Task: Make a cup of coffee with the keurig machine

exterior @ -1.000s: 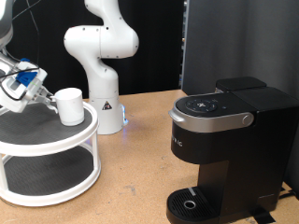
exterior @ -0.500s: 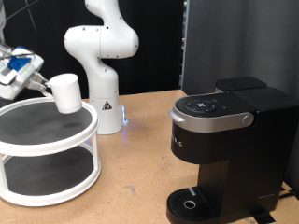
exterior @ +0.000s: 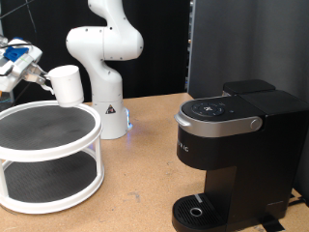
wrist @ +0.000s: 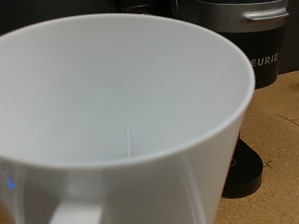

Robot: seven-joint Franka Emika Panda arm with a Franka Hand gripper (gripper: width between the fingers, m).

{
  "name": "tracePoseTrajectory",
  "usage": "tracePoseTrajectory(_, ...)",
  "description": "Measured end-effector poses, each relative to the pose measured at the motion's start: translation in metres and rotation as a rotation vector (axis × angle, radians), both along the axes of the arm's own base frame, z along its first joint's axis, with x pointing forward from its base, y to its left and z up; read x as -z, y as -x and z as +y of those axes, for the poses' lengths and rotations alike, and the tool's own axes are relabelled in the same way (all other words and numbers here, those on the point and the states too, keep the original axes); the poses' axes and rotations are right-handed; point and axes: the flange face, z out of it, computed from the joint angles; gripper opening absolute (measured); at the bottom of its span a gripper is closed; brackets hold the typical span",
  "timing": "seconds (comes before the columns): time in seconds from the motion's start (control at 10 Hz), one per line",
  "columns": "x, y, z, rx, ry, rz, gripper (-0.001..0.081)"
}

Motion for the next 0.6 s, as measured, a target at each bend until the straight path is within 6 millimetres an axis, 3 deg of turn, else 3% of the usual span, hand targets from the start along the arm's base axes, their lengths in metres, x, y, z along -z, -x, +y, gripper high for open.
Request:
tracePoseTrajectory(0.2, 0.011, -0.014, 0.016, 0.064, 0.006, 0.018, 0.0065)
tracePoseTrajectory(0.6, 0.031, -0.057, 0.07, 0.202, 0.035, 0.01, 0.0065)
